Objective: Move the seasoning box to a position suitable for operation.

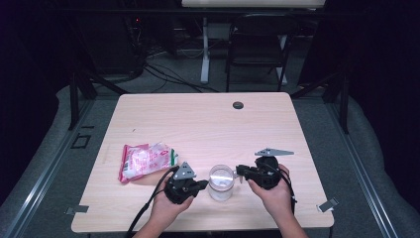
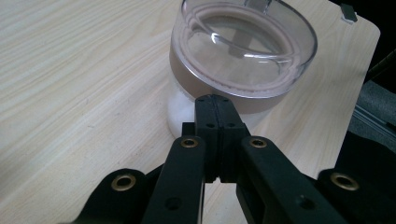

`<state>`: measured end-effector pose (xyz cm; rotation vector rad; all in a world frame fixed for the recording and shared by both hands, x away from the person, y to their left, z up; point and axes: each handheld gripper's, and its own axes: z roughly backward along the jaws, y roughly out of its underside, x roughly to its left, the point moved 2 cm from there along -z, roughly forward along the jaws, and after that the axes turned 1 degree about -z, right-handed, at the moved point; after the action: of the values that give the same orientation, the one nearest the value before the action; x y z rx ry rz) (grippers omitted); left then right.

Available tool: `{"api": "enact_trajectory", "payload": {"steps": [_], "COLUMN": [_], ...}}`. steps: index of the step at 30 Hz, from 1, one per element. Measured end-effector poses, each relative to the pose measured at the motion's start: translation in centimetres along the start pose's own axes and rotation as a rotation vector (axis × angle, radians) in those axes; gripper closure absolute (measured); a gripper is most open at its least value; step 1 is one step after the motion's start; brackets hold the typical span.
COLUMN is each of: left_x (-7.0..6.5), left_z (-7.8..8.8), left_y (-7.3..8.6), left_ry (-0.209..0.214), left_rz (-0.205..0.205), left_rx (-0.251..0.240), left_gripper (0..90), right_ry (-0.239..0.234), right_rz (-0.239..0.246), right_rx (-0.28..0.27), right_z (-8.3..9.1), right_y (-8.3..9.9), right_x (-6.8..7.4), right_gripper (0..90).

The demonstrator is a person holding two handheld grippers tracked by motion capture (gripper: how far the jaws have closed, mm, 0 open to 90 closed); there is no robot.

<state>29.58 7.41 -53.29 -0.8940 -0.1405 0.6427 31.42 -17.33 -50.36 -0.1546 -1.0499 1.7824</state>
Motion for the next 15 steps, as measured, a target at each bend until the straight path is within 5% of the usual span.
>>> {"api": "enact_trajectory", "payload": {"steps": [15], "left_x": [-0.09], "left_z": [0.17], "left_y": [-0.10], "left_ry": [-0.004], "left_rz": [0.002], "left_rx": [-0.013], "left_gripper": [90.0], "right_ry": [-0.004], "right_rz": [-0.009], "right_rx": [-0.005], "right_z": [-0.05], "right_y": [0.03], "right_x": [-0.05], "right_gripper": [81.7]}}
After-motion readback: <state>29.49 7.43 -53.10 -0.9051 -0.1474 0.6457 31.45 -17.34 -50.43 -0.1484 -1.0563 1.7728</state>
